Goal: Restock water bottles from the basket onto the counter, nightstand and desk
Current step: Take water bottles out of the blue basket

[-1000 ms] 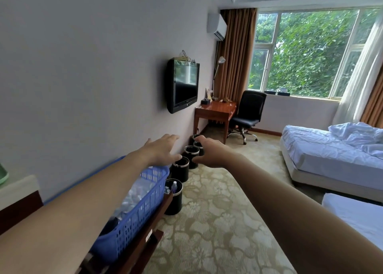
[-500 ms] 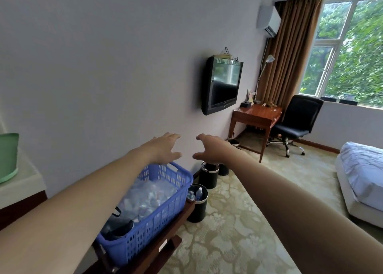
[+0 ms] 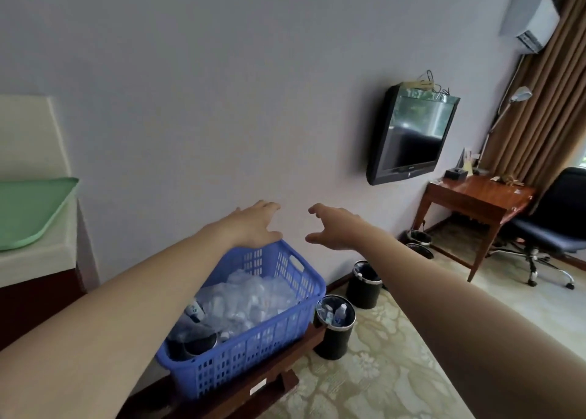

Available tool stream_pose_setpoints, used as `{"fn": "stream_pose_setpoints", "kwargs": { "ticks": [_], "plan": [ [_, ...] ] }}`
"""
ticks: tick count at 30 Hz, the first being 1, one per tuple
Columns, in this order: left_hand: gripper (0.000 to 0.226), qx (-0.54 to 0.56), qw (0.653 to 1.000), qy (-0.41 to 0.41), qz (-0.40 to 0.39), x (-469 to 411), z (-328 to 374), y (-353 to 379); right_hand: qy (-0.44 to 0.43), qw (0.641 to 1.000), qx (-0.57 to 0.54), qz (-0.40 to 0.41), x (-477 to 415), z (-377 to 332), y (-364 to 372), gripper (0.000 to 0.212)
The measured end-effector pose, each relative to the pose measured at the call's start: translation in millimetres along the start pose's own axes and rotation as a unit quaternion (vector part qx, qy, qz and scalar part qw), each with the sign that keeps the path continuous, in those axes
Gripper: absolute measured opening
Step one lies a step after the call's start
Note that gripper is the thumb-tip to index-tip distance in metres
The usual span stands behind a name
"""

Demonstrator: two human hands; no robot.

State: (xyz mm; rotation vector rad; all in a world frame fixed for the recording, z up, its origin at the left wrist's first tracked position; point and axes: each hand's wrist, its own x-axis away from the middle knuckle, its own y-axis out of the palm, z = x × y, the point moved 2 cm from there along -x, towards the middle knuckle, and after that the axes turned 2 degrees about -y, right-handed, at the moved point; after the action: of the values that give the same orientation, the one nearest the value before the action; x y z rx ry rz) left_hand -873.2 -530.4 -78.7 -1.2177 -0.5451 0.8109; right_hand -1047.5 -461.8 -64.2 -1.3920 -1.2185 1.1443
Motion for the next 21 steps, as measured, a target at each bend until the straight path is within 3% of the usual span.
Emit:
{"fn": "stream_pose_setpoints", "kwargs": {
  "ticks": [13,21],
  "plan": [
    [0.077,-0.016,0.997,-0.08,0.014,-73.8,-72.6,-13.5,-0.087,0.996,-0.019,-0.025,-124.3,-17.2,20.5,0.066],
    [0.076,-0.009,0.994,-0.107,0.002,-148.5,-135.7,-28.6,-0.098,0.994,-0.04,-0.038,-229.3,-24.6,24.9,0.064]
  ]
}}
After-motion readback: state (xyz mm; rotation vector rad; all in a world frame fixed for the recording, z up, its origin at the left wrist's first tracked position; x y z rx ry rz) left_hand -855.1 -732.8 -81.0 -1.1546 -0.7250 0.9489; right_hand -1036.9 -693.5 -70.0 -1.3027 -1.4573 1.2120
